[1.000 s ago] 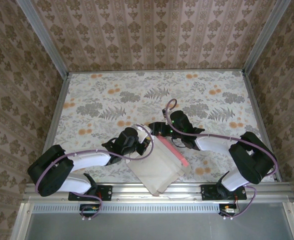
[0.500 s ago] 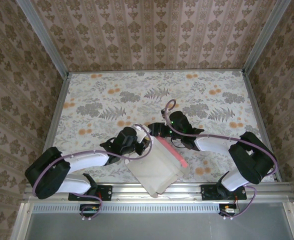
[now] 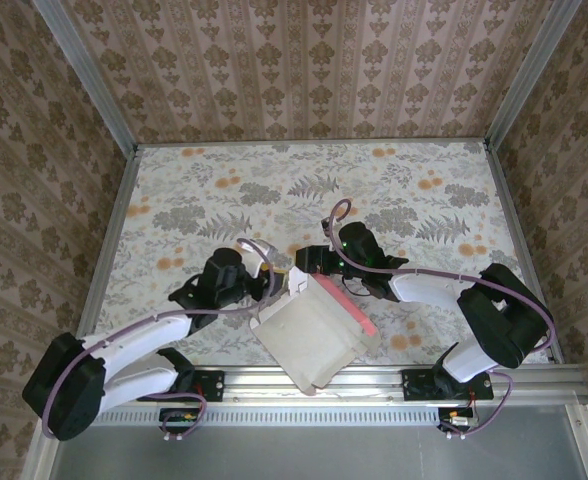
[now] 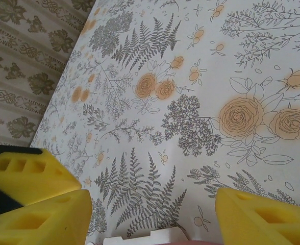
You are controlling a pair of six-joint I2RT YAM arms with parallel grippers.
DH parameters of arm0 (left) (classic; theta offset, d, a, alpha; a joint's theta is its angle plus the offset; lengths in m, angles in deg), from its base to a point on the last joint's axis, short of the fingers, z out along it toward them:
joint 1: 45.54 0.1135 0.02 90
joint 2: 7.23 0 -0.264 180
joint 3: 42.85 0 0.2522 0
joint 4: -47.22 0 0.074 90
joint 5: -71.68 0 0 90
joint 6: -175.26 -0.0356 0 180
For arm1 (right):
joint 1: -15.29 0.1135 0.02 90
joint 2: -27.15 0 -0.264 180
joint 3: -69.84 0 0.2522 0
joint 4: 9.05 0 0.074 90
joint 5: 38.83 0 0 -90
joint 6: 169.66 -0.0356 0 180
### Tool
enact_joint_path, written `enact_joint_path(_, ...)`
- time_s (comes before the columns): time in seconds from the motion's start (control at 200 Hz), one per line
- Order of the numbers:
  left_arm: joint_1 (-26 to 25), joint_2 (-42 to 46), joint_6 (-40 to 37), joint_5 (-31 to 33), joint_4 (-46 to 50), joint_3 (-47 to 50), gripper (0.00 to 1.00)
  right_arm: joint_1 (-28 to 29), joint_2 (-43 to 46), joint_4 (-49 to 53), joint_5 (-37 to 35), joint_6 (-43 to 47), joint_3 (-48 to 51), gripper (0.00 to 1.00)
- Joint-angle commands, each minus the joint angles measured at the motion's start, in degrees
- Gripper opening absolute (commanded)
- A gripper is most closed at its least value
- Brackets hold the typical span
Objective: Fold the paper box
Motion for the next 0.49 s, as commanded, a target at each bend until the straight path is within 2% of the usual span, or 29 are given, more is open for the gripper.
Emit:
enact_joint_path(0.0,3.03,0.9,4.56,-5.8,-0.93,2.75,0.41,0.35,-0.19,3.99,0.7,1.74,-0.06,0.66)
enact_joint_path(0.13,4.3,-1.37,3.51,-7.7,-3.46,2.88,0.42,0.32,-0.19,4.04,0.88,1.77,-0.15,0.66)
enact_joint_path(0.34,4.22,-11.64,0.49,-13.82,-12.75,1.03,0.42,0.35,-0.49,4.07,1.23,1.44,-0.5,0.66)
enact_joint_path(0.49,2.27,-16.8,-2.35,-12.64,-18.62,0.47,0.42,0.28,-0.48,4.28,1.32,1.19,-0.94,0.66)
